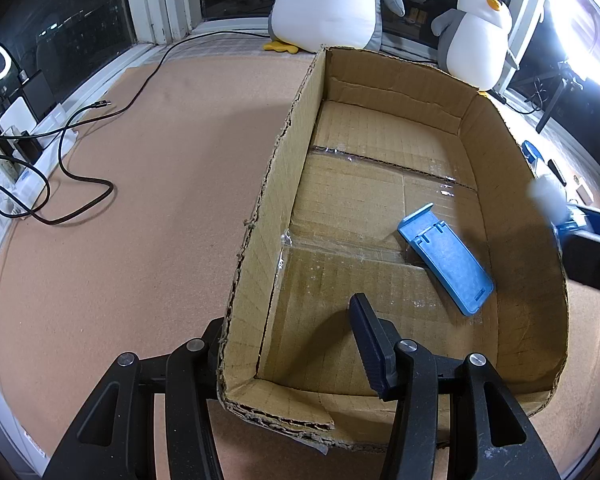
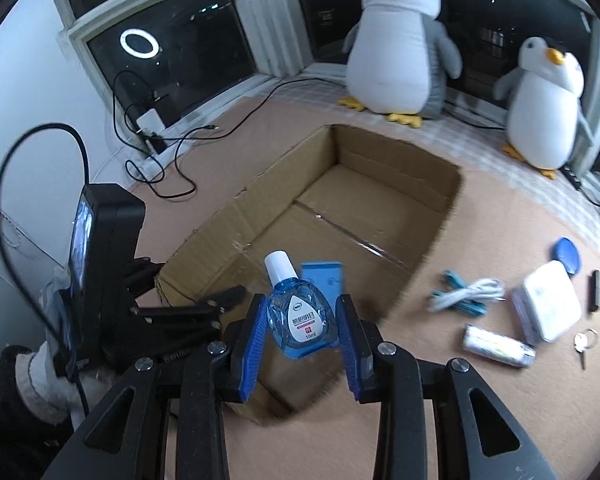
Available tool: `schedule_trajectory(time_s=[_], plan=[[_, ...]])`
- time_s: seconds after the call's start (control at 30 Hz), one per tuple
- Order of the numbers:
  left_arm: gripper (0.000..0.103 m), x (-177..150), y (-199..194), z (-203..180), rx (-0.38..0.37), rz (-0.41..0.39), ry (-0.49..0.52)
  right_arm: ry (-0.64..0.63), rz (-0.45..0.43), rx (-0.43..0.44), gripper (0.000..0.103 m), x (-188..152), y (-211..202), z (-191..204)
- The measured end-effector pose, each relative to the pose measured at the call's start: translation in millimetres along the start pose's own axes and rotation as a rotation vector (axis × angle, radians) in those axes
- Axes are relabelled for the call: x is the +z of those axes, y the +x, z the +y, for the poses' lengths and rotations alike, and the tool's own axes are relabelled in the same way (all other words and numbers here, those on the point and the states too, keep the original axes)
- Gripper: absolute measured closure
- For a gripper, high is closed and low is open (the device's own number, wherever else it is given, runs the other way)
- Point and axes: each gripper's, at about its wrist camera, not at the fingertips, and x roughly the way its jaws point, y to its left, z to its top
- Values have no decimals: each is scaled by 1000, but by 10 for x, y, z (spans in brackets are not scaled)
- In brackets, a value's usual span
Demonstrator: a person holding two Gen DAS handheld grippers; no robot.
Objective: Organize rigid objects
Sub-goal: 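Carry the eye-drop bottle with the right tool into the box and release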
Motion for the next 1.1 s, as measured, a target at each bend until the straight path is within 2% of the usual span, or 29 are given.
schedule_trajectory(time_s=[0.2, 0.43, 0.47, 0.5, 0.57, 0.6, 0.87, 1.1], plan=[[49, 0, 0, 4, -1, -1, 0, 12, 37, 11, 72, 59, 292, 60], [49, 4, -2, -9, -2, -1, -3, -3, 54, 19, 71, 58, 395, 123], [49, 3, -2, -8, -2, -1, -3, -5, 49, 15, 70, 56, 391, 129], [49, 2, -1, -7, -2, -1, -4, -4, 49, 17, 63, 57, 390, 133], [49, 2, -1, -7, -2, -1, -3, 11, 32, 23, 52, 63, 358, 119], [49, 4, -3, -10, -2, -2, -3, 19, 28, 25, 51, 69, 352, 110], [49, 5, 0, -13, -3, -3, -4, 114, 6, 48, 51, 77, 238, -55], [49, 3, 1, -11, -3, -3, -4, 257, -85, 70, 51, 20, -199, -449]])
